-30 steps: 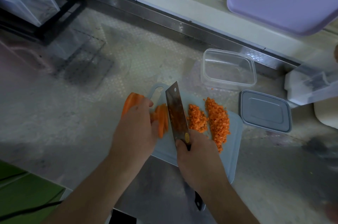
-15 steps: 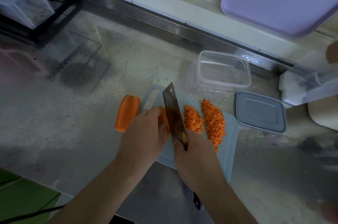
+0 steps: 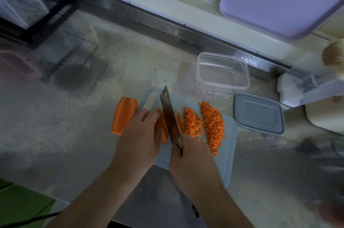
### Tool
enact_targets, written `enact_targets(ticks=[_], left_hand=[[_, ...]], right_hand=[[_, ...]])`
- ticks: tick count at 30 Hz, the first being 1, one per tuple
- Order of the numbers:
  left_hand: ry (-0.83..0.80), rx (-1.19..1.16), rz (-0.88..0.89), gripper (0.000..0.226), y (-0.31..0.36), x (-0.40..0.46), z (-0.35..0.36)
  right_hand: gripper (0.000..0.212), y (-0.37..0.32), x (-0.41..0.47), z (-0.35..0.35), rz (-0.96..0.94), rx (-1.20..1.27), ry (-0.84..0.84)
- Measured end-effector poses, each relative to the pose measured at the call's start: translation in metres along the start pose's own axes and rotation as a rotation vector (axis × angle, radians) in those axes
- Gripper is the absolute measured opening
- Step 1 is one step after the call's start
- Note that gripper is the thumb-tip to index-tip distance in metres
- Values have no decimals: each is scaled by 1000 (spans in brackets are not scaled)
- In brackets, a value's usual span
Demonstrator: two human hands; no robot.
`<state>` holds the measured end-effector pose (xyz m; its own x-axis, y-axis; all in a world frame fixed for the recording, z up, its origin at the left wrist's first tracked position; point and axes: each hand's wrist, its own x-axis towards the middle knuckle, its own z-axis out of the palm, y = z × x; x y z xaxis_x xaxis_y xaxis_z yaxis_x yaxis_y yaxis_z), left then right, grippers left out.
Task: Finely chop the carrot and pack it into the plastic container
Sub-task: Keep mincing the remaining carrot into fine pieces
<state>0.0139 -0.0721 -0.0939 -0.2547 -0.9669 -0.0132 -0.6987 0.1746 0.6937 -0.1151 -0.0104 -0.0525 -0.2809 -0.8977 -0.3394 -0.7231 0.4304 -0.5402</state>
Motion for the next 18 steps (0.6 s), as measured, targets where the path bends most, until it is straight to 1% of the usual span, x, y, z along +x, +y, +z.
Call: enact_targets(ticks=[3, 6, 8, 13, 18], left_hand=[[27, 1, 40, 19, -4, -3, 5], [73, 5, 99, 13, -11, -8, 10], [95, -8, 126, 13, -16, -9, 12], [134, 0, 219, 19, -25, -13, 19], [168, 6, 264, 25, -28, -14, 23]], right_hand=[[14, 1, 0, -3, 20, -13, -32], [26, 2, 1, -10, 73, 32, -26], [29, 1, 1, -14, 89, 56, -4], [26, -10, 4, -10, 96, 40, -20], [26, -16, 5, -7, 100, 6, -29]])
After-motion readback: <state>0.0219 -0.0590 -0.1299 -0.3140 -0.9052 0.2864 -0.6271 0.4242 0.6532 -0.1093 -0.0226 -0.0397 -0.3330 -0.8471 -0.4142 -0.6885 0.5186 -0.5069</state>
